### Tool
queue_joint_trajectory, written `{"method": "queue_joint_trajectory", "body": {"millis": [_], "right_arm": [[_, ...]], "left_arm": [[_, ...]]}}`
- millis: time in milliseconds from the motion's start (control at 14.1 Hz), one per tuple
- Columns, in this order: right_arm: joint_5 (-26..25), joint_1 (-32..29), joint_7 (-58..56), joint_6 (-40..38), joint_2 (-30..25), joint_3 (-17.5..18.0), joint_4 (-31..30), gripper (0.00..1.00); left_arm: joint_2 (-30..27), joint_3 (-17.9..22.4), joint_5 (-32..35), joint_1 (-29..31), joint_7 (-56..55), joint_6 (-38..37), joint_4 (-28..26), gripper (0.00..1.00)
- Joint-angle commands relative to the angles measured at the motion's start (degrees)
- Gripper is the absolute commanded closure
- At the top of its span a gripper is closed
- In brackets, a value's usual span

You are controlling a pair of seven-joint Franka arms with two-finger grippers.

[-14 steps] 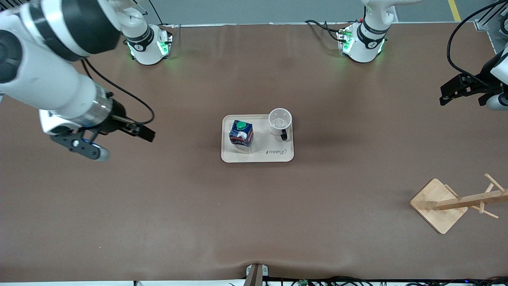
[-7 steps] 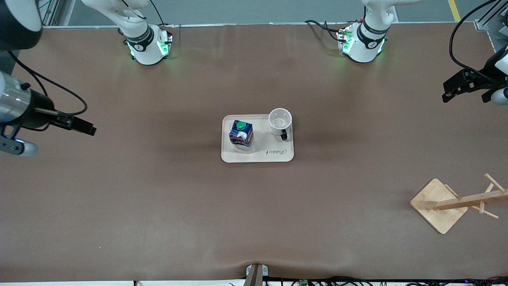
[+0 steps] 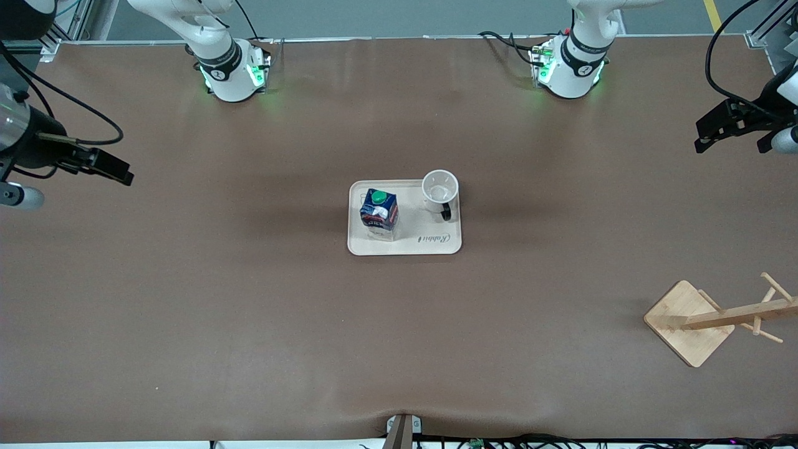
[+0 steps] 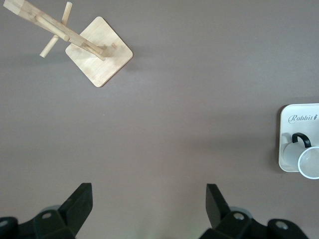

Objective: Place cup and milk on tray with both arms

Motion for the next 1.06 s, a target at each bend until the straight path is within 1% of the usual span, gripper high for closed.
{"method": "queue_joint_trajectory", "body": {"millis": [0, 284, 568, 994], "right_arm": [[-0.8, 1.2, -3.7, 1.5, -4.8, -1.9, -5.4, 0.0], [-0.8, 0.5, -5.5, 6.7, -11.1, -2.0, -14.1, 0.0], [-0.8, -1.7, -13.2, 6.6, -11.4, -2.0, -14.6, 0.0], [-0.8, -2.3, -13.8, 6.5, -11.3, -1.9, -14.6, 0.0]], "left_arm": [[-2.5, -0.2, -1.4, 0.2, -0.1, 0.5, -2.4, 0.0], [-2.4, -0.2, -2.3, 0.2, -0.1, 0.5, -2.2, 0.0], [-1.7, -0.3, -2.3, -0.1, 0.8, 0.4, -0.9, 0.0], [-0.9, -0.2, -2.3, -0.1, 0.1, 0.2, 0.4, 0.0]]}}
